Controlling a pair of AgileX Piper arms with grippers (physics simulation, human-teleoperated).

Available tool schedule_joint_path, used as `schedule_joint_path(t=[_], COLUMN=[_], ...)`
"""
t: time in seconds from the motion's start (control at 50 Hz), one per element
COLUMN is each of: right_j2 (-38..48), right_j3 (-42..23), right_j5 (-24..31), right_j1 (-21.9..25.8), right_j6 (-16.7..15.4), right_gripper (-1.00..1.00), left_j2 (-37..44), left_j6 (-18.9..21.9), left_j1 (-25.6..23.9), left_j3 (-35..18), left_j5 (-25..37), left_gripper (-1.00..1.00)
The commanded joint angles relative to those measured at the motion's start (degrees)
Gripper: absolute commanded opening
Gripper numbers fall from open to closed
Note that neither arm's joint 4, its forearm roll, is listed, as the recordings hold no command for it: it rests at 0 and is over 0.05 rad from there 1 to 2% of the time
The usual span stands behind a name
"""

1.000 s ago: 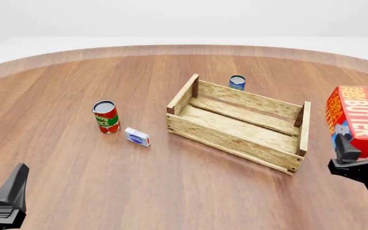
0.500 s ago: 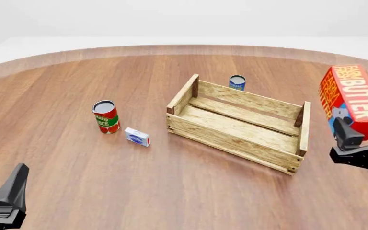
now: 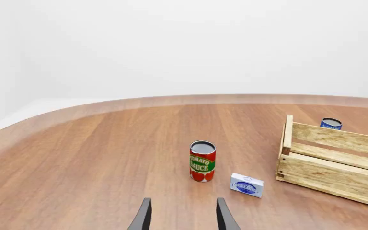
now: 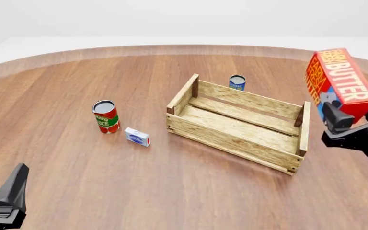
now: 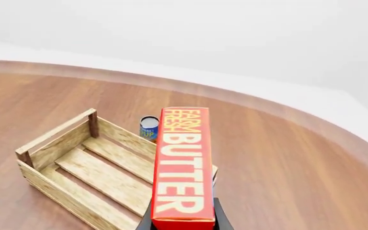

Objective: Pick up the butter and put it in the tray.

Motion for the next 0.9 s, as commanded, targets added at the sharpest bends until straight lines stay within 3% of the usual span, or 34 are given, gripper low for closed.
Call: schedule_joint_path(t=[0.02, 0.9], right_j2=[3.3, 21.1], right_j3=[-4.3, -13.9], right_j5=[-0.3, -5.4], right_j1=[2.1, 10.6], right_j6=[0.5, 2.6], right_gripper=[-1.00, -1.00], left_j2=[0.0, 0.0], left_j6=[0.0, 0.0], left_j1=[0.0, 0.0], left_j3=[0.0, 0.0], left_j5=[0.0, 0.0], left_gripper=[1.00, 1.00])
